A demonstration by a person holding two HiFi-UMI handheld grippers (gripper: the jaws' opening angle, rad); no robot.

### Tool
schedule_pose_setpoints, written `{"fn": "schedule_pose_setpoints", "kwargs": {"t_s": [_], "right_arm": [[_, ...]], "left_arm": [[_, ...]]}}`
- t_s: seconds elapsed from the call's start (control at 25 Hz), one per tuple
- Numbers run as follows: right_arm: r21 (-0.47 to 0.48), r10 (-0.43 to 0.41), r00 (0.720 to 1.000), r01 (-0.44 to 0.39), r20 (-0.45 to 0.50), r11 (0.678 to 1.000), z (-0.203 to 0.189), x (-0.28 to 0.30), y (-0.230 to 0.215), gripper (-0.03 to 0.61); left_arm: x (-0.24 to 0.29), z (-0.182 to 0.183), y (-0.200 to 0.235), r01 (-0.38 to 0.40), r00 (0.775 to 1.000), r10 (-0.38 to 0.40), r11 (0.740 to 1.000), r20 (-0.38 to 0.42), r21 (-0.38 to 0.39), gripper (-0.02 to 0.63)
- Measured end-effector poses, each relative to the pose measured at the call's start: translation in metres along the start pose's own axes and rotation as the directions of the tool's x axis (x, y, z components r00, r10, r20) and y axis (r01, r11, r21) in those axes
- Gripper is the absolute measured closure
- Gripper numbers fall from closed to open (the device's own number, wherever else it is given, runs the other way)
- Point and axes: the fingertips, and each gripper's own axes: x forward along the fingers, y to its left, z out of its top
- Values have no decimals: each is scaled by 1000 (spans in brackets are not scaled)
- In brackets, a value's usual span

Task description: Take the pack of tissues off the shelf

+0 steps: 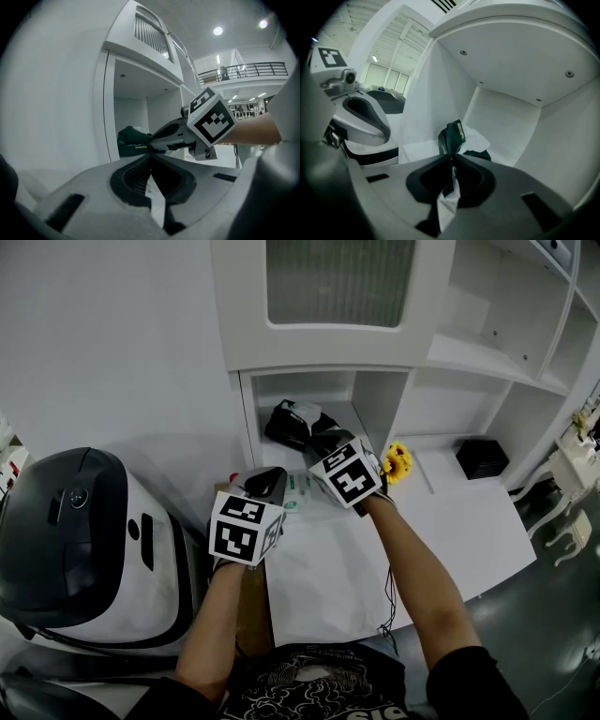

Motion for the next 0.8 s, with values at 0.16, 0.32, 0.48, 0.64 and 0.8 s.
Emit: {"fn": "schedule_pose_setpoints", "kwargs": {"t_s": [0.16,0.32,0.48,0.64,0.8], "right_arm": [[-1,-13,1000,13,15,1000,3,-5,-1,549],[4,-17,999,16,33,1000,8,-11,-2,553],[6,-20,999,20,47,1000,12,-19,-2,555],[7,-20,998,20,63,1000,16,-29,1,557],[3,-22,996,22,83,1000,22,-42,2,557]], "left_arm": [[0,3,-1,3,1000,-3,1000,-1,-1,609],[0,6,-1,0,1000,0,1000,-1,-9,609],[-2,8,-4,-1,1000,1,1000,-2,-6,609],[-5,12,-8,-5,1000,5,1000,0,-3,609],[-9,15,-12,-12,1000,12,1000,4,-7,609]]}}
